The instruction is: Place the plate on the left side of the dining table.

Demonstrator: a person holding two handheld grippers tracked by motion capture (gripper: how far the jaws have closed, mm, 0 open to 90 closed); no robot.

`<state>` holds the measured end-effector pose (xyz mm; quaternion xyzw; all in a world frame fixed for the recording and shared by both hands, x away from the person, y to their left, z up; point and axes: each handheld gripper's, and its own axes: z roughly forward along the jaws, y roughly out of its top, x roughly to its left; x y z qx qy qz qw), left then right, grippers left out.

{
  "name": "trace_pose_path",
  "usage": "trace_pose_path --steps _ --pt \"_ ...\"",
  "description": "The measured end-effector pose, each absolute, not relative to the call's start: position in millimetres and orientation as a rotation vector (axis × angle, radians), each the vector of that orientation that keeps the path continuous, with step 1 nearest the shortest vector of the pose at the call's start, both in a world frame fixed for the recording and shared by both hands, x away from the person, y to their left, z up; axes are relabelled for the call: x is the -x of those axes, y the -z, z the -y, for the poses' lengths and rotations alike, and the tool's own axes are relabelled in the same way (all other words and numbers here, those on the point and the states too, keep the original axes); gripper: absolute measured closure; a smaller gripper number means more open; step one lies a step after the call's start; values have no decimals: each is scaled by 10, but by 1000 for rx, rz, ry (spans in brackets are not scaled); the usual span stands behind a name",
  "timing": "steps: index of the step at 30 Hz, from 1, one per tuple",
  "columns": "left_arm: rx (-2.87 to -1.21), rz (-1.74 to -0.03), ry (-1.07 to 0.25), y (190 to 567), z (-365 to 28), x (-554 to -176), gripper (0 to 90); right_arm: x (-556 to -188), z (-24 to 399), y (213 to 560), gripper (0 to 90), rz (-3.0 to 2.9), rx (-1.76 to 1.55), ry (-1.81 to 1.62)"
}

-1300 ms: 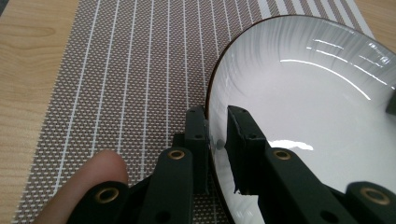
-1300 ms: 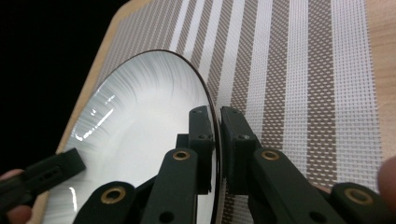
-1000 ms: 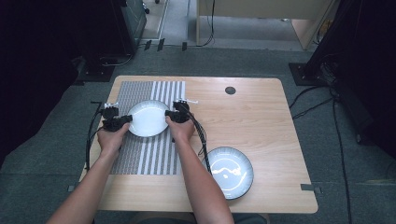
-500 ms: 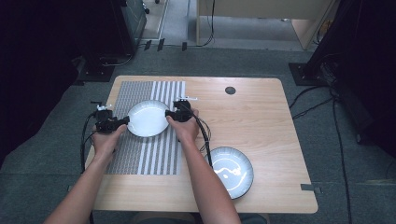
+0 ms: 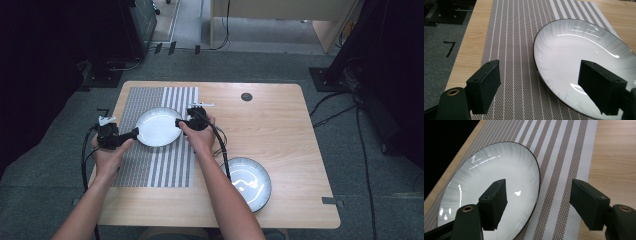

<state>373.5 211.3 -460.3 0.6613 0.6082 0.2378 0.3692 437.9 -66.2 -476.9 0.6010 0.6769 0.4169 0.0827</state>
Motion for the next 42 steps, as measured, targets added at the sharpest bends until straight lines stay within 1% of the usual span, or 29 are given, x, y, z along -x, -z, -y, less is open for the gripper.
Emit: trace_pose_path --steps 2,5,12,25,34,42 --pt "-1705 -1547 -609 4592 -2096 -3677 166 -4332 680 4725 286 -2038 -1781 -1270" --pt "-1696 -1533 -588 4566 -2092 -3586 159 -4277 711 4675 284 -2035 -1792 -1302" --pt "-1702 -1503 -599 4552 -2074 -3364 155 -4136 800 4548 268 -2042 -1775 -1304" --pt "-1717 -1473 -592 4652 -1981 -2984 155 -3902 1058 4343 247 -2024 -1733 -1352" --pt "-1719 -1467 -636 4750 -1971 -2752 156 -3756 1311 4278 248 -2002 -1706 -1340" --pt "-1760 -1469 -601 4899 -1922 -2599 156 -3633 1613 4273 249 -1966 -1697 -1338"
